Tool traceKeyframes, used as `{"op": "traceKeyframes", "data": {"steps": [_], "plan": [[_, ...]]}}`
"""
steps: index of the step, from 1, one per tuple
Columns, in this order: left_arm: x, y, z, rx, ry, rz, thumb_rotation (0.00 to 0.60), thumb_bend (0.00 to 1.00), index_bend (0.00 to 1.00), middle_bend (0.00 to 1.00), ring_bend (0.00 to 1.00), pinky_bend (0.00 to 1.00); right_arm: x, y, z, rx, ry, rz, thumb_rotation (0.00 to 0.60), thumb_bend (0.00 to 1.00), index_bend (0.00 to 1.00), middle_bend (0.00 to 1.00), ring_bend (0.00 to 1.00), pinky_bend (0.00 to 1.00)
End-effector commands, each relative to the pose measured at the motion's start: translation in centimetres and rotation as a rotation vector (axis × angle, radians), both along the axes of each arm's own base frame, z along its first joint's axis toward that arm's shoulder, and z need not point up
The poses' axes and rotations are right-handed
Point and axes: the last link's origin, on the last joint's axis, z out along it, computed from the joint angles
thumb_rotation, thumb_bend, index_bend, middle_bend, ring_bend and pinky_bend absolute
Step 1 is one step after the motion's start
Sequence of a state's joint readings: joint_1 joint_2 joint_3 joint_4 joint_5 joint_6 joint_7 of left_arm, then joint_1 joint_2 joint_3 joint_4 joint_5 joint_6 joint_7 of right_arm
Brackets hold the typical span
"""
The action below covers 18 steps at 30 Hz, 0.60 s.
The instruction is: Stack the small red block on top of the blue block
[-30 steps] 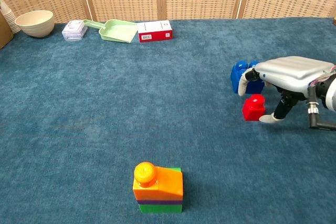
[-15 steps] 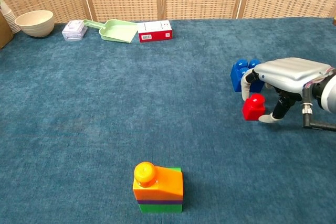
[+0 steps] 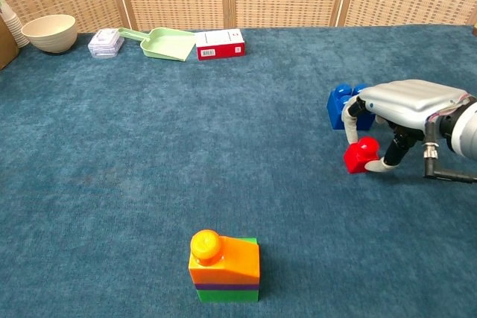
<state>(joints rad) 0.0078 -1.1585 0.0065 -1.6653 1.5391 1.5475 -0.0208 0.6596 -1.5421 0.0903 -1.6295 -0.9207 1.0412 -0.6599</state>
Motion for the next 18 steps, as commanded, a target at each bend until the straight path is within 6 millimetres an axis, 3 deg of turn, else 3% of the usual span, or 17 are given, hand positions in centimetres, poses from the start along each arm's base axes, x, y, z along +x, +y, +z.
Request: {"op": "traceKeyframes", "data": {"steps": [1,9,18], "plan": [[0.0,0.0,0.0,0.000,-0.001,-0.001,0.600,0.36,0.41,0.26,0.19,0.03,-0.1,0.0,0.0,0.000,0.000,-0.003,0.600,0.23,0.51,0.23,0.23,0.33],[0.0,0.0,0.0,0.002,0.001,-0.003,0.600,0.37,0.41,0.26,0.20,0.03,0.1,0.2,0.6,0.001,-0.017,-0.011,0.600,0.24,0.55,0.25,0.25,0.33],[0.4,0.1,0.2,0.006,0.006,-0.017,0.600,0.36,0.41,0.26,0.19,0.03,1.0,0.6,2.9,0.004,-0.068,-0.021,0.600,0.24,0.56,0.26,0.26,0.33]]}}
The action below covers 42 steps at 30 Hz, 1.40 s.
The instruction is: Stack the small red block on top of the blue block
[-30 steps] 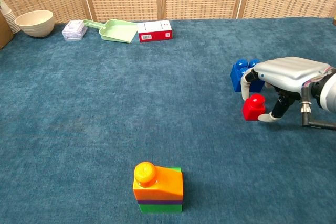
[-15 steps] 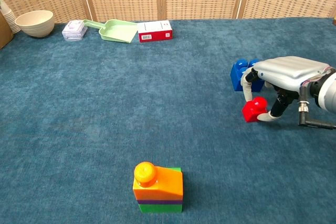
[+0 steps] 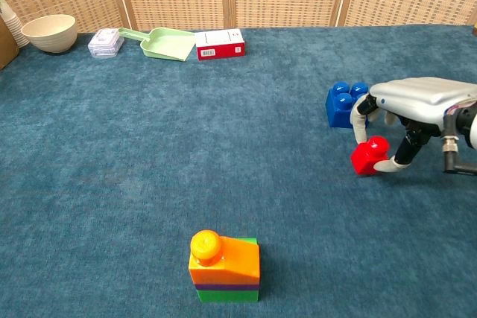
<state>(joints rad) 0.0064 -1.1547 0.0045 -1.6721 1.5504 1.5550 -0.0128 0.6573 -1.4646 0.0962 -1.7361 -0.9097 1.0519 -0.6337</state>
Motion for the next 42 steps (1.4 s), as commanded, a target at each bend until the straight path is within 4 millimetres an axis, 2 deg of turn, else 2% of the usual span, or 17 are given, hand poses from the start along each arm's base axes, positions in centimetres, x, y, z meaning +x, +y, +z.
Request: {"op": "traceKeyframes", "data": {"steps": [1,10,18,26,42], "plan": [[0.1,0.0,0.0,0.001,0.001,-0.003,0.600,0.37,0.41,0.26,0.19,0.03,0.4,0.1,1.2,-0.002,-0.024,-0.005,0.600,0.23,0.56,0.26,0.26,0.33],[0.3,0.0,0.1,0.002,0.003,-0.008,0.600,0.37,0.41,0.26,0.19,0.03,2.2,-0.1,3.5,-0.004,-0.093,0.007,0.600,0.23,0.56,0.26,0.26,0.33],[0.4,0.1,0.1,-0.004,0.008,-0.016,0.600,0.37,0.41,0.26,0.20,0.03,4.2,-1.5,4.4,-0.005,-0.144,0.010,0.600,0.23,0.56,0.26,0.26,0.33],[0.6,0.2,0.0,-0.010,0.018,-0.015,0.600,0.37,0.41,0.26,0.19,0.03,6.4,-4.0,3.7,0.021,-0.195,-0.013,0.600,0.24,0.57,0.26,0.27,0.33],[0.9,0.4,-0.3,-0.025,0.030,-0.019,0.600,0.37,0.41,0.26,0.19,0.03,7.8,-8.0,2.2,-0.006,-0.132,-0.051,0.600,0.23,0.57,0.26,0.26,0.33]]}}
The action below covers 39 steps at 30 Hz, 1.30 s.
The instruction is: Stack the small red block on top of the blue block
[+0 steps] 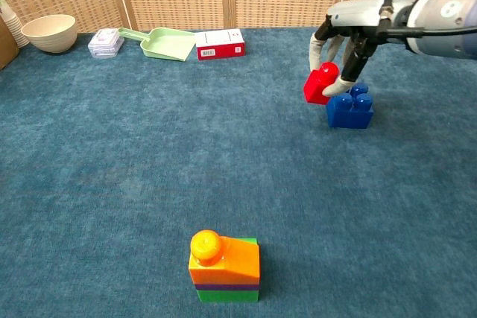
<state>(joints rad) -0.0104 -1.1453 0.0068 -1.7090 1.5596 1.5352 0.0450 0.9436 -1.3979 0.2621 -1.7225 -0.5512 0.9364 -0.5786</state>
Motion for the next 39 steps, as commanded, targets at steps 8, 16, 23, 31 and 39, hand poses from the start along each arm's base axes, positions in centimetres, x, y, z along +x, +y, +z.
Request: {"op": "traceKeyframes", "data": {"steps": [8,16,23,31,39], "plan": [[-0.1,0.0,-0.2,-0.007,0.002,0.007,0.600,0.37,0.41,0.26,0.20,0.03,-0.3,-1.3,-0.4,-0.013,0.084,-0.007,0.600,0.23,0.57,0.26,0.26,0.33],[-0.2,0.3,-0.4,-0.012,0.003,0.007,0.600,0.37,0.41,0.26,0.20,0.03,-1.0,-2.0,-0.3,-0.026,0.147,-0.012,0.600,0.24,0.57,0.26,0.26,0.33],[-0.2,0.3,-0.6,-0.017,0.001,0.009,0.600,0.37,0.41,0.26,0.20,0.03,-1.1,-2.3,-0.2,-0.031,0.186,-0.006,0.600,0.23,0.57,0.26,0.27,0.33],[-0.4,0.4,-0.8,-0.021,-0.001,0.012,0.600,0.37,0.41,0.26,0.21,0.03,-1.4,-2.5,-0.1,-0.026,0.212,-0.017,0.600,0.23,0.57,0.26,0.26,0.33],[-0.5,0.5,-0.8,-0.024,-0.003,0.015,0.600,0.37,0.41,0.26,0.21,0.03,-2.0,-2.7,-0.1,-0.022,0.244,-0.026,0.600,0.23,0.57,0.26,0.26,0.33]]}}
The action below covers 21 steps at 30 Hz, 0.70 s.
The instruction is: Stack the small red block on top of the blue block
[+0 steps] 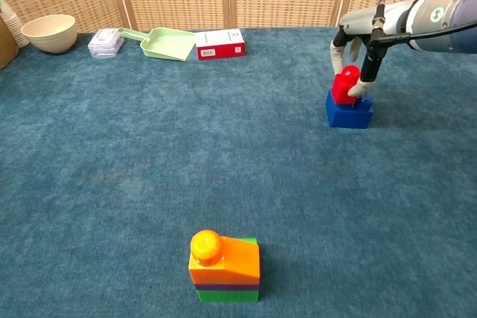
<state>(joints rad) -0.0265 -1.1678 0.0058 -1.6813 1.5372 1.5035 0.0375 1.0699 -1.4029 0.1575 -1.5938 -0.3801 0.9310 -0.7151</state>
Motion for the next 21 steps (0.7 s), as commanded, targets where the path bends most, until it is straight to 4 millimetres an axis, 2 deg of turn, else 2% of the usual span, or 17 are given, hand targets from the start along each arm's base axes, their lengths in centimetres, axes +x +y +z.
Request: {"op": "traceKeyframes", "data": {"steps": [1,11,21], "plan": [[-0.03,0.01,-0.04,-0.002,-0.001,0.001,0.600,0.37,0.41,0.26,0.21,0.03,-0.14,-0.10,0.06,0.002,0.007,-0.004,0.600,0.23,0.57,0.26,0.26,0.33],[-0.16,0.14,-0.35,-0.010,-0.003,0.004,0.600,0.37,0.41,0.26,0.21,0.03,-0.48,-0.53,0.56,-0.005,0.040,-0.007,0.600,0.23,0.57,0.26,0.26,0.34],[-0.36,0.13,-0.44,-0.010,-0.006,0.008,0.600,0.36,0.41,0.26,0.21,0.03,-0.79,-0.52,0.27,0.002,0.066,-0.015,0.600,0.23,0.57,0.26,0.26,0.33]]}}
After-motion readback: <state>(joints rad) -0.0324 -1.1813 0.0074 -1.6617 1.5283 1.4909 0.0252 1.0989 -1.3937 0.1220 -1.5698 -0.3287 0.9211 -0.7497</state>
